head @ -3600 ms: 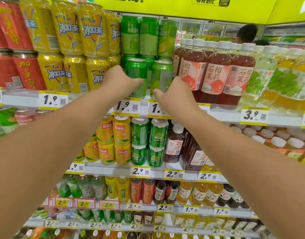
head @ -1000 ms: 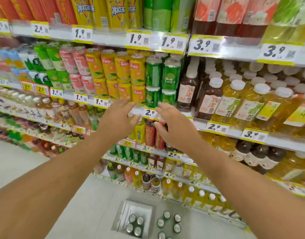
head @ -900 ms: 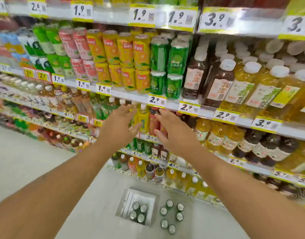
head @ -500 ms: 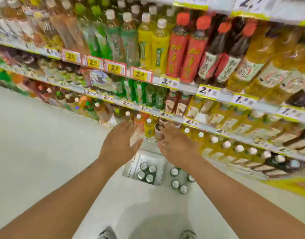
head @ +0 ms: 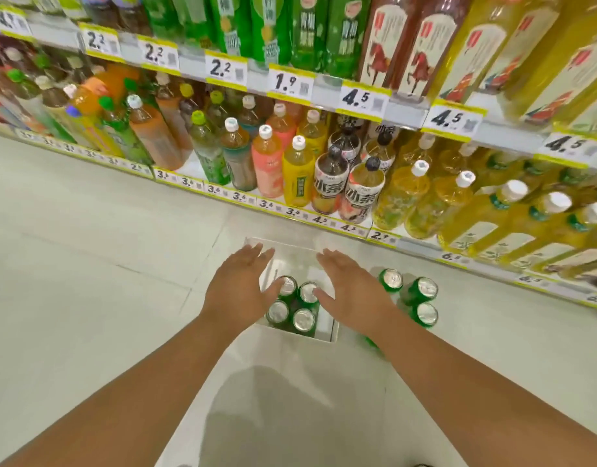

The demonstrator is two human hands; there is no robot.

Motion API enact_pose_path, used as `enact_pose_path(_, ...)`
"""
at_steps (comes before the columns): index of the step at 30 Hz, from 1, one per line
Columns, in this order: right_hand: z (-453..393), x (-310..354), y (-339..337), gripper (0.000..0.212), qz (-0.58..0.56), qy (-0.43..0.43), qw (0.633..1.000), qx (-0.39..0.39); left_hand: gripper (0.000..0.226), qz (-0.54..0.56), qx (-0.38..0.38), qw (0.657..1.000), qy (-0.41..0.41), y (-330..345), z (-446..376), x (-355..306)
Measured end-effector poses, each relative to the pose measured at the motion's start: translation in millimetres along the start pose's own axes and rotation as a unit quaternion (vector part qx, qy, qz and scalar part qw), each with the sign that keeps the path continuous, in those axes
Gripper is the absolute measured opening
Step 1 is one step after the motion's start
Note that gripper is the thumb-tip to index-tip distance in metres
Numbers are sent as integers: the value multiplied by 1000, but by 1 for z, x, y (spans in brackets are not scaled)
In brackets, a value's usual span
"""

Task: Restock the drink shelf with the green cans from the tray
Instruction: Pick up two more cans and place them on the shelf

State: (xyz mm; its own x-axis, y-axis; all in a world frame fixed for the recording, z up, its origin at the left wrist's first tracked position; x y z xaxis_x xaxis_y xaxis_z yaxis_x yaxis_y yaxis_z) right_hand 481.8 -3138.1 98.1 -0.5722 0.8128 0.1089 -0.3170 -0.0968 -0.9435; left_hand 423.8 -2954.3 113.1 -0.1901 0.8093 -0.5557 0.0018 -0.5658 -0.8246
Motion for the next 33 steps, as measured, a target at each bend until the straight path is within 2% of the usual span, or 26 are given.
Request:
enact_pose_path(5,-45,-9,98,67,-18,2,1000,5,66,24,7,1000,-15,83,-23,61)
enact_pose_path(10,-81,-12,157,75,-51,-14,998,36,73,53,32,997,-41,142,-46,97)
enact_pose_path(14,-90,-12,178,79,-37,-39,997,61,84,76,87,992,-49,175,-57,110)
enact_pose_path(17,-94,-14,187,79,-28,-44,996,72,88,88,101,989,-63,188,-60,112)
enact_pose_path(23,-106,-16,195,82,-31,-59,993,93,104,197,119,961,-153,214,-65,121)
enact_pose_path(28,-113,-20,200,84,-37,-45,993,99,77,228,83,950,-194,219,-72,126)
enact_pose_path(31,-115,-21,196,79,-66,-26,994,83,62,234,57,952,-191,211,-72,129)
enact_pose_path(33,-113,-23,183,84,-105,-5,992,71,58,235,36,955,-175,194,-73,126)
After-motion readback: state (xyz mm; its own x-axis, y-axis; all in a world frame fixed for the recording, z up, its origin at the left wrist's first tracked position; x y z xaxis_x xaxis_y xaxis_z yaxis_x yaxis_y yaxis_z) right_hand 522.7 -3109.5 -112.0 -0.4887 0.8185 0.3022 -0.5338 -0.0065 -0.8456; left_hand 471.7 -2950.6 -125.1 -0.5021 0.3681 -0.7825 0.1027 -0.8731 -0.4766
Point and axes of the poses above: each hand's wrist, its own z-axis away from the middle knuckle, its own y-axis out of the palm, x = y × z, the point moved 7 cm from there along -z, towards the middle knuckle, and after that the axes turned 14 degrees about z, right-handed, at the moved point
